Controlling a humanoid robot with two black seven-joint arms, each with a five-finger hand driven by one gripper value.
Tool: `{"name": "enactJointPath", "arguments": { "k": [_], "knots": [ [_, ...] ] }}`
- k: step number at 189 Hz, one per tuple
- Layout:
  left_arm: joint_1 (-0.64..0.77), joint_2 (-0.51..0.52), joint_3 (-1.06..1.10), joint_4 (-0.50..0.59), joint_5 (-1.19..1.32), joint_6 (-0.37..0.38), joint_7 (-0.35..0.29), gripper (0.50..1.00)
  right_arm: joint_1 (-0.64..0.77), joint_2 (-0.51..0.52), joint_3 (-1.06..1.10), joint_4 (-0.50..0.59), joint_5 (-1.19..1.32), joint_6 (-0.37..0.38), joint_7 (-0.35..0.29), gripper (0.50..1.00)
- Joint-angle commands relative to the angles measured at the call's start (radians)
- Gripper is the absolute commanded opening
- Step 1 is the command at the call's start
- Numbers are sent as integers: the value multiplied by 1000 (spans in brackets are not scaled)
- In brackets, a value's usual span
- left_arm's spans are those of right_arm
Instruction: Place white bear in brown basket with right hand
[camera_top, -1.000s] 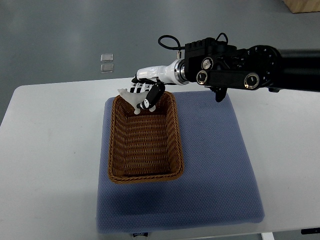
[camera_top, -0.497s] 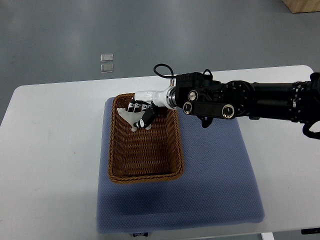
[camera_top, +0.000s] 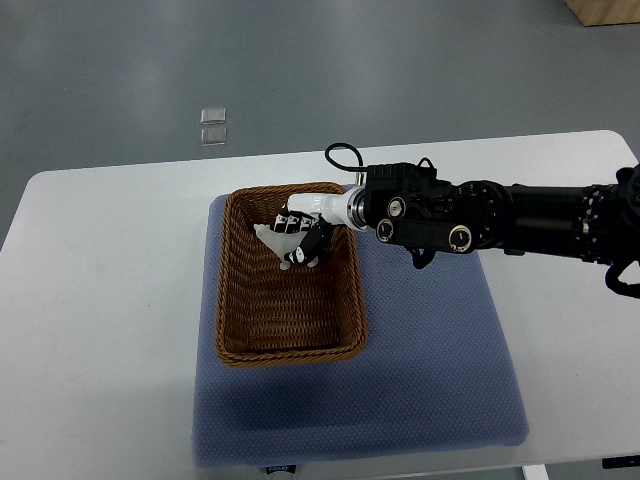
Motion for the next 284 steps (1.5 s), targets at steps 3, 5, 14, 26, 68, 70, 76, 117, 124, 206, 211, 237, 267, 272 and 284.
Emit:
{"name": "enactJointPath", "arguments": {
  "k": [3, 5, 14, 26, 68, 70, 76, 117, 124, 206, 211, 237, 267, 272, 284],
  "knots": [
    [0, 0, 0, 0, 0, 0, 0, 1000, -1, 0, 2, 0, 1, -1, 0, 762],
    [0, 0, 0, 1, 0, 0, 0, 1000, -1, 0, 2, 0, 1, -1, 0, 768],
    [0, 0, 0, 1, 0, 0, 0, 1000, -1, 0, 2, 0, 1, 1, 0, 795],
    [0, 0, 0, 1, 0, 0, 0, 1000, 0, 0, 3, 0, 1, 1, 0, 827],
    [0, 0, 0, 0, 0, 0, 0, 1000, 13, 0, 23, 0, 14, 5, -1, 891],
    [0, 0, 0, 0, 0, 0, 0, 1000, 13, 0, 23, 0, 14, 5, -1, 891],
    [0, 0, 0, 1, 0, 0, 0, 1000, 14, 0, 23, -2, 16, 5, -1, 891],
    [0, 0, 0, 1, 0, 0, 0, 1000, 40, -45, 97, 0, 22, 7, -1, 891],
    [0, 0, 0, 0, 0, 0, 0, 1000, 40, -71, 132, 0, 22, 7, -1, 891],
    [0, 0, 2, 0, 0, 0, 2, 1000, -312, -215, 851, -45, 21, -78, 28, 913],
    [0, 0, 2, -2, 0, 0, 2, 1000, -351, -213, 926, -45, 22, -96, 32, 913],
    [0, 0, 0, -2, 0, 0, 2, 1000, -477, -161, 1190, -49, 21, -156, 65, 930],
    [0, 0, 0, -2, 0, 0, 2, 1000, -575, -89, 1387, -80, 25, -162, 131, 930],
    [0, 0, 0, 0, 0, 0, 2, 1000, -593, -78, 1431, -88, 39, -157, 144, 930],
    [0, 0, 0, -2, 0, 0, 2, 1000, -630, -43, 1499, -94, 113, -148, 174, 930]
  ]
}}
